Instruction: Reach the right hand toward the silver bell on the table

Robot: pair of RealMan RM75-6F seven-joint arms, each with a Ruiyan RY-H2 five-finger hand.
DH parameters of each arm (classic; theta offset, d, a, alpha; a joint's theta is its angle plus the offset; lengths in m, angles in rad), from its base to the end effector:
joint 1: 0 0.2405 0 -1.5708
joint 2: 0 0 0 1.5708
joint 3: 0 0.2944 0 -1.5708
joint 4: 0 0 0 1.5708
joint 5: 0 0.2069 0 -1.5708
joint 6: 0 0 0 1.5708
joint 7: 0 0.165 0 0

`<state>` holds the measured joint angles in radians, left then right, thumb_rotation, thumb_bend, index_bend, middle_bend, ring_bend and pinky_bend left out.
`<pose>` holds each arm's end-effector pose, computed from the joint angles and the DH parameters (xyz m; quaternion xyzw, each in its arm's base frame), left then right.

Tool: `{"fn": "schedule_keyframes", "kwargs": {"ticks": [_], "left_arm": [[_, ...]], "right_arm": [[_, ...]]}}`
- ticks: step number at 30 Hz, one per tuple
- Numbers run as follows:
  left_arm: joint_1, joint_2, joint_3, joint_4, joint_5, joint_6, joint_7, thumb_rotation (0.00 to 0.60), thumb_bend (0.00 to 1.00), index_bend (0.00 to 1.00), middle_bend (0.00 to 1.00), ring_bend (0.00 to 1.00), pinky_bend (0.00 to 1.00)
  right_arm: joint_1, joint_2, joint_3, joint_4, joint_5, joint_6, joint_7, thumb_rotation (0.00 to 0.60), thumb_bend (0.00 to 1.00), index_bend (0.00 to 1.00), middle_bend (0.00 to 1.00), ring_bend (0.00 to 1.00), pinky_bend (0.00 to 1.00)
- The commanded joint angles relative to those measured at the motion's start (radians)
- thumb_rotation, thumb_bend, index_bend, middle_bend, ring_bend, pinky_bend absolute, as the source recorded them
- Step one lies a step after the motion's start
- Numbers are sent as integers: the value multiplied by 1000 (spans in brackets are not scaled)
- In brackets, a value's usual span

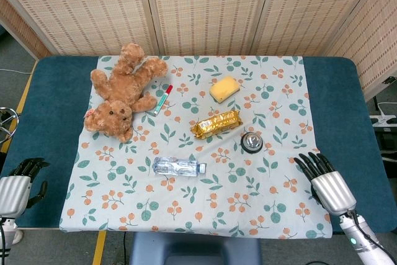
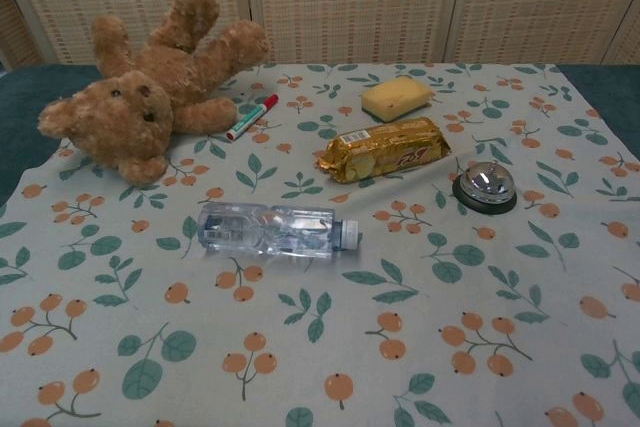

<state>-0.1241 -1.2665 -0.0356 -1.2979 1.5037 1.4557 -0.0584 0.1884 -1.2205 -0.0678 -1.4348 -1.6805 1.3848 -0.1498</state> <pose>-0.3872 0.2207 0.1511 -0.6216 -0.3560 -0.3564 0.5999 -0.3416 -0.2124 0.1136 0.7429 -0.2930 0.3144 0.5132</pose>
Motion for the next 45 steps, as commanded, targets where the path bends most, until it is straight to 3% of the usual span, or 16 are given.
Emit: {"fn": "schedule_keyframes", "kwargs": {"ticks": [1,10,17,21,26,38,45], "left_arm": [[0,0,1,-3,2,2,5,600,482,271,218,168,413],[-3,0,4,0,7,-3,-6,600,483,279,218,167,414],[-7,1,5,11,10,-7,-35,600,481,284,219,168,415],[-7,0,6,15,13,-5,-32,600,480,284,218,167,415],[-5,3,8,9,3,-15,-30,600,481,284,221,167,416],[-8,10,13,-1,5,-24,-28,600,481,288,222,167,416],[-8,9,12,2,1,-26,-32,600,482,289,222,168,416]], "right_arm": [[-1,2,-2,-3,1,-4,-1,600,1000,0,59,0,95],[27,-43,20,61,3,-36,-41,600,1000,0,59,0,95],[180,-153,84,217,20,-207,25,600,1000,0,59,0,88],[204,-169,89,245,21,-234,40,600,1000,0,57,0,83],[359,-335,145,483,73,-421,146,600,1000,0,55,0,81],[449,-562,86,823,58,-501,351,600,1000,0,55,0,81],[432,-542,68,831,35,-378,352,600,1000,0,55,0,81]]}}
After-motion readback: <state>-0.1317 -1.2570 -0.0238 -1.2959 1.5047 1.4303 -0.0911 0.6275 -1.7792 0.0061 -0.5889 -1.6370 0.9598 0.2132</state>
